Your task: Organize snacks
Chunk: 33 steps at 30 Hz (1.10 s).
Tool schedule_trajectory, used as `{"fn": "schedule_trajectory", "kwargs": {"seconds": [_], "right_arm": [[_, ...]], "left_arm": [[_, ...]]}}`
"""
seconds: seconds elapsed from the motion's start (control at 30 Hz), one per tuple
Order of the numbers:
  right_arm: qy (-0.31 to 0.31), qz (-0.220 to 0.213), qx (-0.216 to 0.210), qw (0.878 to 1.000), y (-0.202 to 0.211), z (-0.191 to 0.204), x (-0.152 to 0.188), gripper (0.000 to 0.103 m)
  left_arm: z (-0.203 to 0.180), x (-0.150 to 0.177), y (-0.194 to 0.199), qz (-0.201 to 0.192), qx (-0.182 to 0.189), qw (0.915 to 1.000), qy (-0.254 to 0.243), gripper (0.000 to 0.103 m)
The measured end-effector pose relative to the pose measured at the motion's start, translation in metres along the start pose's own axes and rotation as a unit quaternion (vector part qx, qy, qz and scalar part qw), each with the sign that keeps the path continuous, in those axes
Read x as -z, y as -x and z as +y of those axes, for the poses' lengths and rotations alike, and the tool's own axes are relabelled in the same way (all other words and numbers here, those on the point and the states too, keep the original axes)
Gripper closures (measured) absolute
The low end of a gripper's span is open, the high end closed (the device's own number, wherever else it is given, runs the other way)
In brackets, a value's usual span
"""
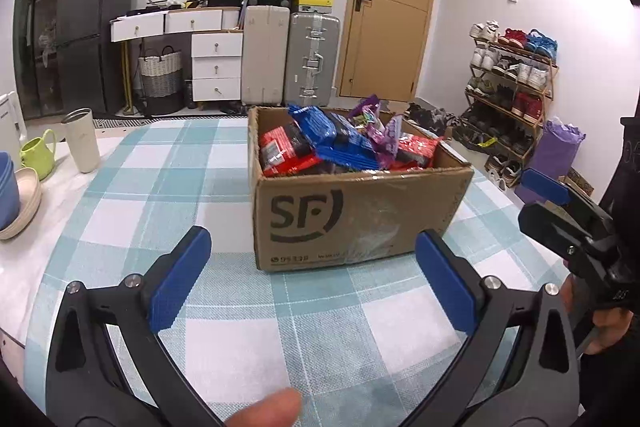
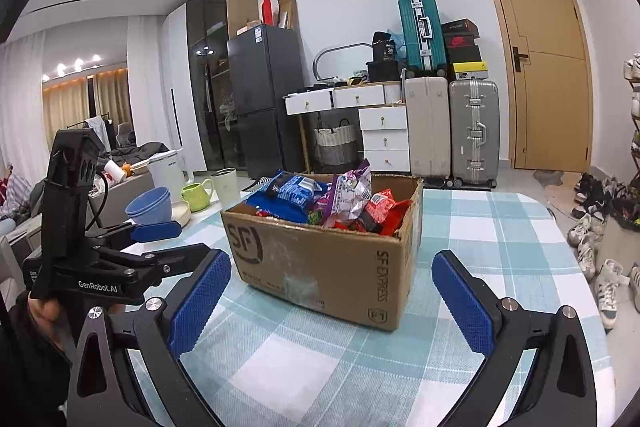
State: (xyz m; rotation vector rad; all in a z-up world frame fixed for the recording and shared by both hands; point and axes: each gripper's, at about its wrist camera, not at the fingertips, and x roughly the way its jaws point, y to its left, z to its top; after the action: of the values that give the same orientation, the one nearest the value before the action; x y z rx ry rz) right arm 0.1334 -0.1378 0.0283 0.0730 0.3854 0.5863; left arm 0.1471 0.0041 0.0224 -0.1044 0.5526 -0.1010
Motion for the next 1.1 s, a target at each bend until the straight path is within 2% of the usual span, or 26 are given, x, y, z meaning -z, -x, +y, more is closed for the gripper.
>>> {"fn": "schedule_trajectory", "kwargs": {"seconds": [0.53, 0.77, 0.87, 1.1], "right_arm": [[0.009, 0.0, -0.007, 1.0, -0.004, 0.007, 0.02, 0.001], [0.014, -0.003, 0.001, 1.0, -0.004, 0.01, 0.021, 0.001], [0.015, 0.01, 0.01, 1.0, -0.009, 0.01, 0.021, 0.001], [0.021, 0.003, 0.011, 1.0, -0.007, 0.011, 0.023, 0.001]], "left_arm": [[0.003, 0.02, 0.003, -0.054, -0.02, 0.9983, -0.005, 0.001], [-0.001, 0.026, -0.003, -0.054, -0.027, 0.998, -0.017, 0.001], [0.001, 0.027, -0.002, -0.058, -0.026, 0.9979, -0.012, 0.001], [0.006, 0.028, -0.004, -0.06, -0.028, 0.9978, -0.006, 0.001]]}}
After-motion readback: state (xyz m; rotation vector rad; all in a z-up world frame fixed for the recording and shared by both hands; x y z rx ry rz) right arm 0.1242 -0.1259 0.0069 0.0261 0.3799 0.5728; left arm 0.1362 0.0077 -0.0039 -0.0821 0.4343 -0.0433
